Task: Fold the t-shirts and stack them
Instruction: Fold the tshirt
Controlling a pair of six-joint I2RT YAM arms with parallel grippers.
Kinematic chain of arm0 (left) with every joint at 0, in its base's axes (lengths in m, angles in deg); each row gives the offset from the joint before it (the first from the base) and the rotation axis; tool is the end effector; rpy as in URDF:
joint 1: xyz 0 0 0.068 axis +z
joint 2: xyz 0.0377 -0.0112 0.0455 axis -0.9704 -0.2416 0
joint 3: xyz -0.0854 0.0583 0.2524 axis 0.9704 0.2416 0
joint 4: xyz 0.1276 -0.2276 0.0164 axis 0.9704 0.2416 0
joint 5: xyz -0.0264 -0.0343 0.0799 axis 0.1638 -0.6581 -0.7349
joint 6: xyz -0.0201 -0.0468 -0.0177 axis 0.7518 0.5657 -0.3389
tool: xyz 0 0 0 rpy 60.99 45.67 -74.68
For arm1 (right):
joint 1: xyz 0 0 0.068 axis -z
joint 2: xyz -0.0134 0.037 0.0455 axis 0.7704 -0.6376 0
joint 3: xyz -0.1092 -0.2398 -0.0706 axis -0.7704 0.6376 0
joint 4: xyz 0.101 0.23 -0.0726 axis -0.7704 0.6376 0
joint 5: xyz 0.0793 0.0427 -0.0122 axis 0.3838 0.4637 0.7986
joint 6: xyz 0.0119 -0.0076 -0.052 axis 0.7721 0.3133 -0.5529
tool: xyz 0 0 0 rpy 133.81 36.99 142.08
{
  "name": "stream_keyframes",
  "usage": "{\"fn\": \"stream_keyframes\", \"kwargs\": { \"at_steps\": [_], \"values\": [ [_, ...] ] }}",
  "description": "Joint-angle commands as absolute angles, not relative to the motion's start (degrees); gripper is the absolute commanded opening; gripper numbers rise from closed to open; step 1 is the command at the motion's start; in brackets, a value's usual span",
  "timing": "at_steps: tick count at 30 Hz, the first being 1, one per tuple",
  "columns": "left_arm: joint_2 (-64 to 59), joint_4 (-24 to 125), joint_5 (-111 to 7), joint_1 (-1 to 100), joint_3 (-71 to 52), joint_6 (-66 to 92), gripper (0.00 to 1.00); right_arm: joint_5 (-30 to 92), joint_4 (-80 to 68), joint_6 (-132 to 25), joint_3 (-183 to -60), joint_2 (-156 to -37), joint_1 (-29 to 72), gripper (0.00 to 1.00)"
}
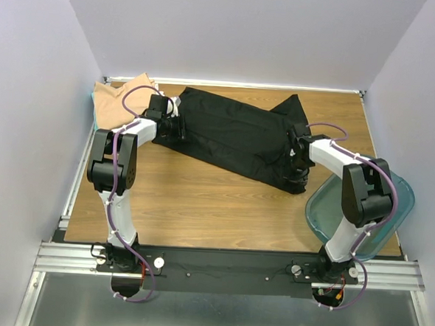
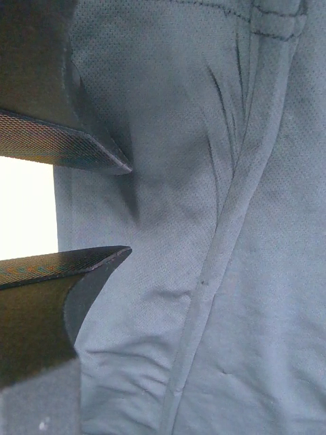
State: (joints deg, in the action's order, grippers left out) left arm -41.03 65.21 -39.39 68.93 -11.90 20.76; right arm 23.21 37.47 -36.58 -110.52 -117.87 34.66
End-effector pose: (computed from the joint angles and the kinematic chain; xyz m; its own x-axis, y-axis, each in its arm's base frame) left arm 0.4170 -0.0645 0.1623 -0.8439 -0.2004 -0.4977 0.0627 0.8845 -0.4623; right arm 0.3102 0.0875 0.1600 -0.9812 0.1425 -0.1305 0.1361 0.9891 0.0564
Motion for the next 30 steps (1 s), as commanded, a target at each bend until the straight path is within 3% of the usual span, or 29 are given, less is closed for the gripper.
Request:
{"fn": "stream_keyframes", "kwargs": {
  "at_steps": [1,9,22,30],
  "values": [
    [-41.5,65.0,-40.9,69.1,-10.0,19.4,0.55,19.6,36.3,-35.7,-108.3,-118.0,34.9,0.54],
    [-40.0,65.4,-42.7,69.1,-7.2,18.7,0.55,18.3,36.6,-35.1,-105.3,-116.1,35.0,0.54],
    [-30.6,64.8,-45.2,69.1,5.7,21.1,0.55,26.1,38.4,-33.3,-100.0,-111.0,35.0,0.50],
    [-22.3,65.7,-44.5,68.3,8.6,22.3,0.55,31.5,40.7,-34.0,-107.4,-107.9,34.4,0.49]
  ]
}}
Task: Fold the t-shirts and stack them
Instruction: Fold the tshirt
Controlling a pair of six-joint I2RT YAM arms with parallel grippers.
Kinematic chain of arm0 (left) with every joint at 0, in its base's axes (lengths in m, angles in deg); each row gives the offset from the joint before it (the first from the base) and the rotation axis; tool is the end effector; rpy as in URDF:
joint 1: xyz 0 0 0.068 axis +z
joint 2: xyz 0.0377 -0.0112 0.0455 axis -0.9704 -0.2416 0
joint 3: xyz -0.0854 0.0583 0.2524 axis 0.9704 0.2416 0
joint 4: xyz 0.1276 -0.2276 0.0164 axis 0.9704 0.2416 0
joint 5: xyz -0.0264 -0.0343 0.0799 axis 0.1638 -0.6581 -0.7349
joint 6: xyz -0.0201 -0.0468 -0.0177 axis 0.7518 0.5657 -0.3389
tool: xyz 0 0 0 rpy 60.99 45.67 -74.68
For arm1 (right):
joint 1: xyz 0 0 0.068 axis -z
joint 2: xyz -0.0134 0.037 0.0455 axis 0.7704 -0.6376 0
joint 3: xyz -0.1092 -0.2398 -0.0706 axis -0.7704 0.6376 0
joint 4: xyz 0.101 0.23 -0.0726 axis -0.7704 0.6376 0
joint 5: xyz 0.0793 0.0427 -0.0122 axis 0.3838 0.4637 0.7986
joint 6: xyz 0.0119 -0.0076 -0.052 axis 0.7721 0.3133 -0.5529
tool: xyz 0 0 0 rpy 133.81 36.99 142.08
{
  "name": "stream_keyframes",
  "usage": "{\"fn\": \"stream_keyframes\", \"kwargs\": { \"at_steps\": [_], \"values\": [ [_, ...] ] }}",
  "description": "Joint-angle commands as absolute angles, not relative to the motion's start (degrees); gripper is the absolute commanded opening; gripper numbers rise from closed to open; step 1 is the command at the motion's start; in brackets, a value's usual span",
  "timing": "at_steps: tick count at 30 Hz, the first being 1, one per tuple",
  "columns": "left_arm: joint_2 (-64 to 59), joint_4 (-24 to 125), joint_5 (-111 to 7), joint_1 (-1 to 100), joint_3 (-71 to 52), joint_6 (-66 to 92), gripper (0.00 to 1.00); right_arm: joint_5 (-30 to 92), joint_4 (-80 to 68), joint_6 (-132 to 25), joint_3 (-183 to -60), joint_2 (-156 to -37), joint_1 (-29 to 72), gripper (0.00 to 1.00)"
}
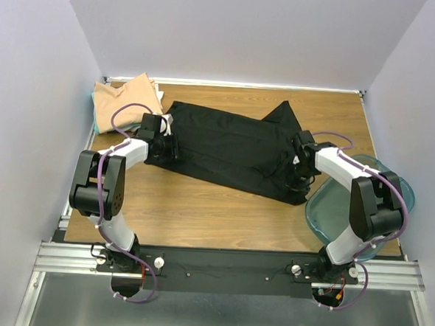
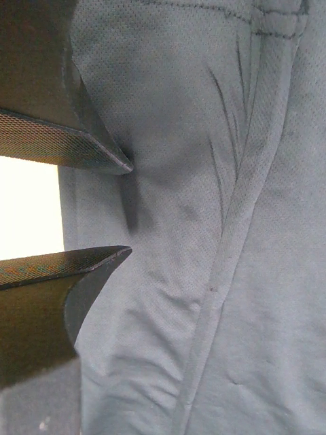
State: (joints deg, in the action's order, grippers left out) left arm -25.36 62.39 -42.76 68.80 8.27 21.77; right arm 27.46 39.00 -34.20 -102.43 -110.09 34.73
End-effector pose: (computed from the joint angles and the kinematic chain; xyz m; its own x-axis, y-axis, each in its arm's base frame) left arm 0.3374 -0.0533 0.1623 -0.8488 -0.2201 -0.4807 0.0074 0.9042 -0.4270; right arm 0.2716 0.0790 0.1637 -0.9811 0.1815 -0.0670 0.1732 0.9783 0.1138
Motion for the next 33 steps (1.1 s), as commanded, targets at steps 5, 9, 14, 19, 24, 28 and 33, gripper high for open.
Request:
{"fn": "stream_keyframes", "kwargs": {
  "at_steps": [5,9,14,19,24,28,33],
  "values": [
    [-20.8,68.2,-44.4,65.7,3.7,22.3,0.55,32.9,40.0,-35.0,-114.9,-110.9,33.0,0.48],
    [-21.5,67.2,-43.8,63.5,2.0,23.3,0.55,33.4,38.0,-36.3,-118.8,-115.2,32.8,0.48],
    [-23.2,65.7,-42.4,62.1,2.4,24.5,0.55,34.5,36.2,-37.1,-120.4,-120.9,32.5,0.43],
    [-22.7,64.8,-41.6,61.8,3.6,25.1,0.55,36.2,33.7,-37.2,-120.1,-123.4,31.1,0.43],
    [-23.1,64.1,-41.7,61.8,4.8,25.1,0.55,36.0,32.3,-37.0,-120.3,-124.6,30.6,0.43],
    [-24.1,63.1,-41.6,61.7,5.7,25.1,0.55,35.0,31.8,-37.1,-121.0,-126.4,30.6,0.43],
    [-24.0,62.1,-41.4,61.7,7.0,25.6,0.55,35.0,31.6,-37.6,-122.5,-128.7,30.5,0.38]
  ]
}}
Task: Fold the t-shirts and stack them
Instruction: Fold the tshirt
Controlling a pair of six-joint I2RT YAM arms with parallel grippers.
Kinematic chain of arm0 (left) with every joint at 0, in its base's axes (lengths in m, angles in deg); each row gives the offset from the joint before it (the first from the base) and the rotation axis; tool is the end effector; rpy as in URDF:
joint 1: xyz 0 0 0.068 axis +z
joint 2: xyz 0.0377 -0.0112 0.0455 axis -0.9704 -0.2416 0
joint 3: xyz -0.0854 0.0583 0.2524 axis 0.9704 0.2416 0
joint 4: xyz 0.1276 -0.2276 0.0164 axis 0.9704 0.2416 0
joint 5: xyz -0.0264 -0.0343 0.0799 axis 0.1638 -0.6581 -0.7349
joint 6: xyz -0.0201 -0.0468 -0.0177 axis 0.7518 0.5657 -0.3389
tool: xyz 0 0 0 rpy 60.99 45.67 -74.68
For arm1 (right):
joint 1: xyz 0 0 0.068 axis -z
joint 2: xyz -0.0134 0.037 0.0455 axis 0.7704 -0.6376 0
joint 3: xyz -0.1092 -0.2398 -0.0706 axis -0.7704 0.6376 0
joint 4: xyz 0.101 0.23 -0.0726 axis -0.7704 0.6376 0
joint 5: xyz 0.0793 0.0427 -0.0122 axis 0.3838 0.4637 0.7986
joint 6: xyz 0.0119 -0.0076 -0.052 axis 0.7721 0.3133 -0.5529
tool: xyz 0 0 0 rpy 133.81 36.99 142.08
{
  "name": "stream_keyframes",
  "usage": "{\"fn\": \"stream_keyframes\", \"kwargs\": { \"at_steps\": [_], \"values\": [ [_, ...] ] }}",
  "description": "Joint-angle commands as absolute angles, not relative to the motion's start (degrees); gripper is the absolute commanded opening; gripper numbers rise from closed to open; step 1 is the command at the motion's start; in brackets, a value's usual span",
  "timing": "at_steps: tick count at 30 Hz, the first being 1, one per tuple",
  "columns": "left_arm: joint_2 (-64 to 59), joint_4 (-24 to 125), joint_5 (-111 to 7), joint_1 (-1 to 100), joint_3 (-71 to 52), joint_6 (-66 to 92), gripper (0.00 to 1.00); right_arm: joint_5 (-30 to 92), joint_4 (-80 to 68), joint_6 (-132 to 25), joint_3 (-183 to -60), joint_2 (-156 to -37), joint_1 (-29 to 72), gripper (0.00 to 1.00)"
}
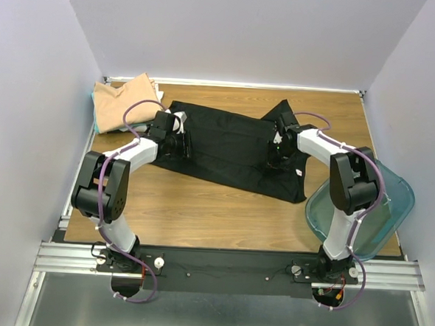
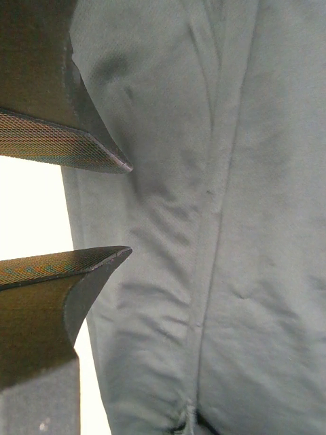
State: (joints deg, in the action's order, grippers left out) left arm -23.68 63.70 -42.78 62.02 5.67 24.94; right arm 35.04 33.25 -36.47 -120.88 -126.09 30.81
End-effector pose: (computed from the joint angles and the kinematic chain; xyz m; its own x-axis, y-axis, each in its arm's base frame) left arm 0.3341 -0.0941 0.1834 -0.8498 -0.1738 -0.4977 0.0886 0.8835 -0.4600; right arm 0.3499 0.1323 0.1611 -0.9863 0.0699 -0.1495 0.0252 0.9590 0.2822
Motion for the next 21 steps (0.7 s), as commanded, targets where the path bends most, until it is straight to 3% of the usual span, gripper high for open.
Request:
{"fn": "stream_keyframes", "kwargs": {
  "at_steps": [1,4,13,21],
  "values": [
    [-23.9,62.2,-41.5,61.7,7.2,25.5,0.55,35.0,31.7,-37.6,-123.3,-128.8,30.5,0.29],
    [-23.5,62.3,-41.7,61.7,7.8,25.2,0.55,35.0,31.9,-37.3,-124.6,-128.4,30.5,0.20],
    [-25.1,61.7,-42.7,61.7,10.2,24.3,0.55,35.6,33.8,-36.8,-130.3,-129.1,30.5,0.20],
    [-25.0,61.4,-42.7,61.7,11.7,23.9,0.55,35.1,34.1,-38.7,-138.2,-135.5,30.5,0.13]
  ]
}}
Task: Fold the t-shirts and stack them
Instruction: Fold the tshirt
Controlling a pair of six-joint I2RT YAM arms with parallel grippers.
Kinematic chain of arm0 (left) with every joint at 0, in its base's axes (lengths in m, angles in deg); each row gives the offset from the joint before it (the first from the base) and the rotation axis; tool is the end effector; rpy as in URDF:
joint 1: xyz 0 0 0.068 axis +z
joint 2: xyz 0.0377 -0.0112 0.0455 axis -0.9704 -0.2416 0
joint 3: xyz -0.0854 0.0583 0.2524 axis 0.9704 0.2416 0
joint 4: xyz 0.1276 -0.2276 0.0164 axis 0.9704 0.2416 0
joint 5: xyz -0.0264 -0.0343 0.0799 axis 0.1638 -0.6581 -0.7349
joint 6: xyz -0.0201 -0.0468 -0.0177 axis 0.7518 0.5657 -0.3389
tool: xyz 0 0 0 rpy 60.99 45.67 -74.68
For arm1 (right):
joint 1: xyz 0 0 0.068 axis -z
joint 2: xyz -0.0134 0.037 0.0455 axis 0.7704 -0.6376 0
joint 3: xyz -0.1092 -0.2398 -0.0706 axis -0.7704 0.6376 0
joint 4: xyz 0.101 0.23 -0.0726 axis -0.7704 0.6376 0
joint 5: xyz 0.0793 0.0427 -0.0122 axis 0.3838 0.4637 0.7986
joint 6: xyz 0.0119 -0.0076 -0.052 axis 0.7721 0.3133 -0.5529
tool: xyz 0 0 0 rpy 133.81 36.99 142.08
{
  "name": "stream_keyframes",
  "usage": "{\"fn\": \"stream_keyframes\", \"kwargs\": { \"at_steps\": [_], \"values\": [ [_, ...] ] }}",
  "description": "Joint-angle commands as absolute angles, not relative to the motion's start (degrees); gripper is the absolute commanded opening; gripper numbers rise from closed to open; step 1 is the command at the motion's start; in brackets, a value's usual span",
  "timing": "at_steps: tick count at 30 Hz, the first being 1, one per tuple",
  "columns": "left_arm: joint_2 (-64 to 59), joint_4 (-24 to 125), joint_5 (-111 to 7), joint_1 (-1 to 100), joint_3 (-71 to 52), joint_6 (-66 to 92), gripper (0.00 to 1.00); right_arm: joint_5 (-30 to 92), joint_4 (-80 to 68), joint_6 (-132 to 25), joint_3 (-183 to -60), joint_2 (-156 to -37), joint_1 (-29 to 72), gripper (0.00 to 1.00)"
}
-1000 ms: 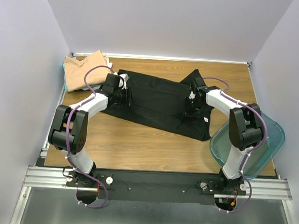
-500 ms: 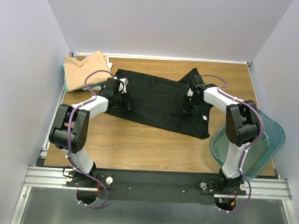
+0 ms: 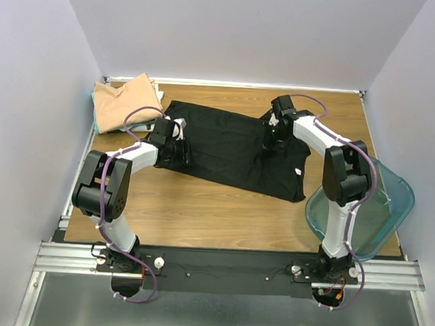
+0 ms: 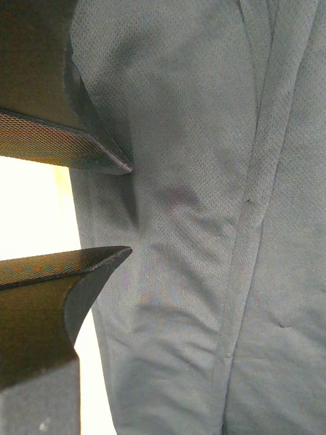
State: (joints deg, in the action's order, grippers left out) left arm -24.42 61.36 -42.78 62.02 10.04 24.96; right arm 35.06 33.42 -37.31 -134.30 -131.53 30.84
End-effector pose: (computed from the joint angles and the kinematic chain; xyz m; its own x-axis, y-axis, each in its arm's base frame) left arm 0.3231 -0.0914 0.1600 -0.8722 -0.1685 -0.4591 0.0669 0.8888 -0.4534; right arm 0.3951 0.1482 0.1893 -0.9589 0.0661 -0.2759 -0.0276 0.9461 0.3227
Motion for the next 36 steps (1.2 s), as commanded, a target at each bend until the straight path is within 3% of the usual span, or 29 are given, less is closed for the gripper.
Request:
{"fn": "stream_keyframes", "kwargs": {
  "at_steps": [1,7,10,11,14,16,36],
  "values": [
    [-25.0,61.4,-42.6,61.7,11.7,23.8,0.55,35.0,34.1,-38.9,-139.3,-136.2,30.5,0.13],
    [-24.3,61.4,-42.8,61.7,12.6,24.1,0.55,34.3,34.4,-39.5,-146.2,-139.6,30.5,0.16],
    [-23.7,61.4,-43.0,61.7,13.5,24.5,0.55,34.7,34.5,-39.3,-148.4,-140.5,30.5,0.38],
    [-23.5,61.3,-43.1,61.7,13.6,24.5,0.55,34.8,34.5,-39.3,-148.7,-140.6,30.5,0.52],
    [-22.6,61.4,-43.2,61.7,13.8,24.7,0.55,34.7,34.6,-39.0,-149.4,-139.9,30.5,0.70],
    [-22.4,62.0,-43.6,61.7,13.3,24.7,0.55,34.1,34.7,-38.7,-149.1,-139.1,30.5,0.75],
    [-27.0,60.8,-49.9,62.0,6.0,23.7,0.56,26.5,33.3,-35.9,-121.0,-122.6,30.6,0.83]
  ]
}}
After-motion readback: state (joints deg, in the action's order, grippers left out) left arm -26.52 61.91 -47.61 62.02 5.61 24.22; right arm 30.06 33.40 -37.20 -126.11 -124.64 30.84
